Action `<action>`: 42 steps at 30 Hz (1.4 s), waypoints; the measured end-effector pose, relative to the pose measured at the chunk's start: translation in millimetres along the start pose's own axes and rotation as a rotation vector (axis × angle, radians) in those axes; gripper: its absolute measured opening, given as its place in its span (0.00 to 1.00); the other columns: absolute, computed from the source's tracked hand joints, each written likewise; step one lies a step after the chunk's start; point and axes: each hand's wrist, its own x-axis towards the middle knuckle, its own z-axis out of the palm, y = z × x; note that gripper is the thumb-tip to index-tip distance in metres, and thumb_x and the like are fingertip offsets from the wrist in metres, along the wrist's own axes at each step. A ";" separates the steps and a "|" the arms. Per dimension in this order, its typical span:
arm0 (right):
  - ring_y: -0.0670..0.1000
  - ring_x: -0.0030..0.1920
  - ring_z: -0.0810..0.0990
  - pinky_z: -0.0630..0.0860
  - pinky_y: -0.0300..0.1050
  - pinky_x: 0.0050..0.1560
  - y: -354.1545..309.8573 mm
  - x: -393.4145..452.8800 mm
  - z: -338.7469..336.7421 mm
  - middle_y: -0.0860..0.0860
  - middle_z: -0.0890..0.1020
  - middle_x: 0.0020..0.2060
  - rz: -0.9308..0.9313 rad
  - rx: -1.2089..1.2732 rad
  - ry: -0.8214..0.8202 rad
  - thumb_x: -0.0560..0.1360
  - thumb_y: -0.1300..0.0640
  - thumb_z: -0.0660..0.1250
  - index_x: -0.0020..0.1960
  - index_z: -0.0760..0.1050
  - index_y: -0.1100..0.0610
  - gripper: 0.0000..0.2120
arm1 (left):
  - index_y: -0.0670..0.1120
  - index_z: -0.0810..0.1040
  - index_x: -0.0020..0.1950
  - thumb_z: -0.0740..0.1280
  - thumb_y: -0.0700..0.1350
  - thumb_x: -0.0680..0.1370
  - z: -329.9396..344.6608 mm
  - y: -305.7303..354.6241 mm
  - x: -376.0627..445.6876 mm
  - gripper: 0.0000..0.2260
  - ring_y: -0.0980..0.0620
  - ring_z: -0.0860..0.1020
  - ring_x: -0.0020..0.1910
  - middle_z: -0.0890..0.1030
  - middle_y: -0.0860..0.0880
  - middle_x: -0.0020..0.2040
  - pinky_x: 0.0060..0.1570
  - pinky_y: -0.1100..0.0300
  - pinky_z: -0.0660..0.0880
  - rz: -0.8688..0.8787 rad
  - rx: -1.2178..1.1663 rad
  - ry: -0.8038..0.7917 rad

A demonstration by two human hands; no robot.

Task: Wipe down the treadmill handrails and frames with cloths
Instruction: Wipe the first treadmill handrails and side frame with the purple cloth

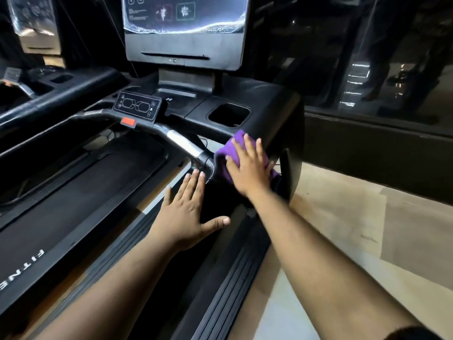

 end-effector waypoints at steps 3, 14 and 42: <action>0.52 0.83 0.39 0.46 0.81 0.72 -7.0 17.9 1.1 0.42 0.49 0.83 0.020 -0.063 -0.026 0.82 0.38 0.55 0.81 0.59 0.42 0.28 | 0.54 0.25 0.77 0.44 0.85 0.67 -3.3 7.5 27.5 0.53 0.57 0.30 0.79 0.30 0.54 0.81 0.80 0.43 0.35 -0.019 -0.015 0.014; 0.50 0.83 0.42 0.45 0.82 0.72 27.2 89.8 -17.0 0.42 0.51 0.83 -0.064 -0.190 -0.088 0.81 0.35 0.54 0.82 0.57 0.42 0.31 | 0.61 0.24 0.77 0.47 0.87 0.66 13.0 4.8 43.8 0.53 0.56 0.34 0.81 0.35 0.53 0.83 0.80 0.42 0.39 -0.056 -0.026 0.096; 0.50 0.83 0.47 0.44 0.46 0.82 43.6 -3.9 42.1 0.52 0.49 0.83 0.419 0.860 0.349 0.81 0.45 0.60 0.84 0.49 0.53 0.36 | 0.54 0.38 0.84 0.45 0.85 0.69 10.0 7.7 50.9 0.53 0.53 0.36 0.82 0.38 0.49 0.84 0.80 0.41 0.40 0.026 0.057 0.117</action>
